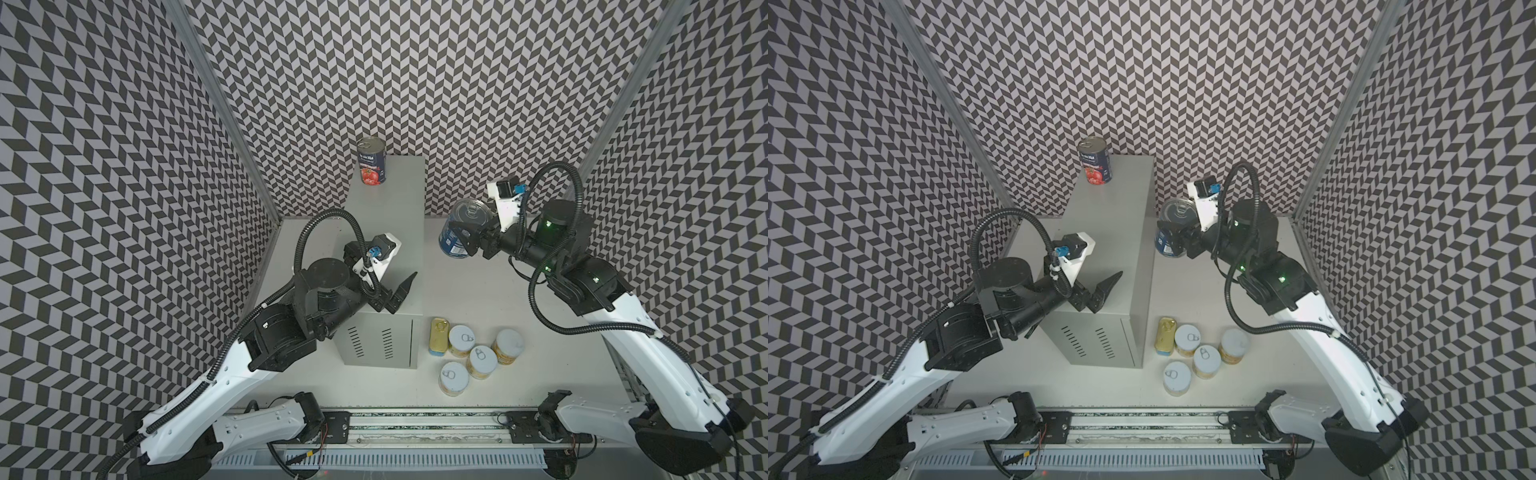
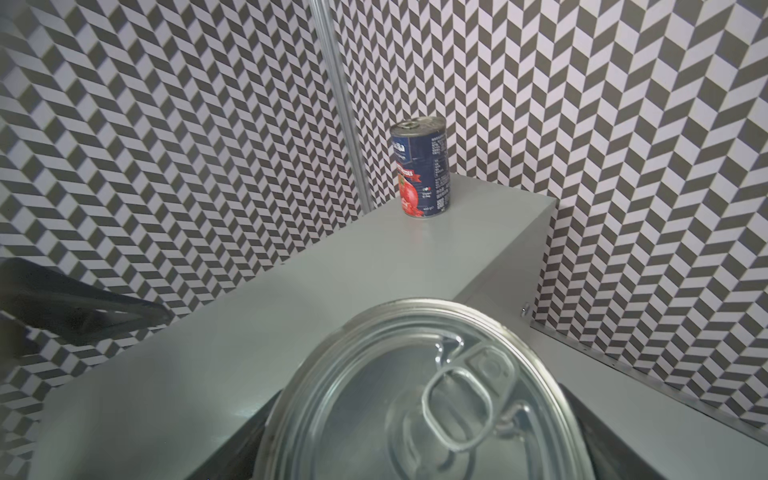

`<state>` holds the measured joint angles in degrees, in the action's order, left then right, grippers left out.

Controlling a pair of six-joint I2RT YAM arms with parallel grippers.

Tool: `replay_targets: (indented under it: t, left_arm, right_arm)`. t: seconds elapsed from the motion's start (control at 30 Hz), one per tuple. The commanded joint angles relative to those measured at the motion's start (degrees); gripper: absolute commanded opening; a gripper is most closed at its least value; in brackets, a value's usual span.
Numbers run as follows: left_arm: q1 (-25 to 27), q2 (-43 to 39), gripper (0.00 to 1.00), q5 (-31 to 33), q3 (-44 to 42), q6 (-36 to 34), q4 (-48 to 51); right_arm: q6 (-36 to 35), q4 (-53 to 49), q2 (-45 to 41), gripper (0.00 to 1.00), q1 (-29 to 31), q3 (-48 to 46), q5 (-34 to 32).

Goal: Place and organize the canned foods onto the counter
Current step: 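Carry the blue-labelled can with the right gripper over the cabinet top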

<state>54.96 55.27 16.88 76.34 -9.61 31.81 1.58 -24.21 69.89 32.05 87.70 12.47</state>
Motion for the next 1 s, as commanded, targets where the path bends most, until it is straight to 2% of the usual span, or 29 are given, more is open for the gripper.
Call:
replay_targets:
  t: [0.0,0.2,0.5,0.73,0.97]
  left_arm:
    - [-0.29,-1.38,1.0,1.01,-1.11,-1.04,-3.81]
    - [-0.86,-3.33,1.0,3.24,-3.32,-1.77,-5.59]
    - [-1.61,-6.53,1.0,1.28,-5.91,-1.92,-7.42]
    - [-2.62,-8.06,1.0,-0.29,-8.07,-1.92,-9.25]
    - [-3.63,-9.17,1.0,-1.42,-9.41,-1.61,-10.45]
  right_arm:
    - [1.29,12.64,0.36,0.62,0.02,5.33,5.8]
    - [2.67,14.08,4.97,0.62,0.03,8.95,9.68]
    - [4.57,16.51,12.43,0.61,0.27,13.94,13.39]
    - [4.55,16.11,17.82,0.61,1.02,18.36,13.4]
    - [2.17,14.01,24.17,0.66,2.98,24.64,9.27]
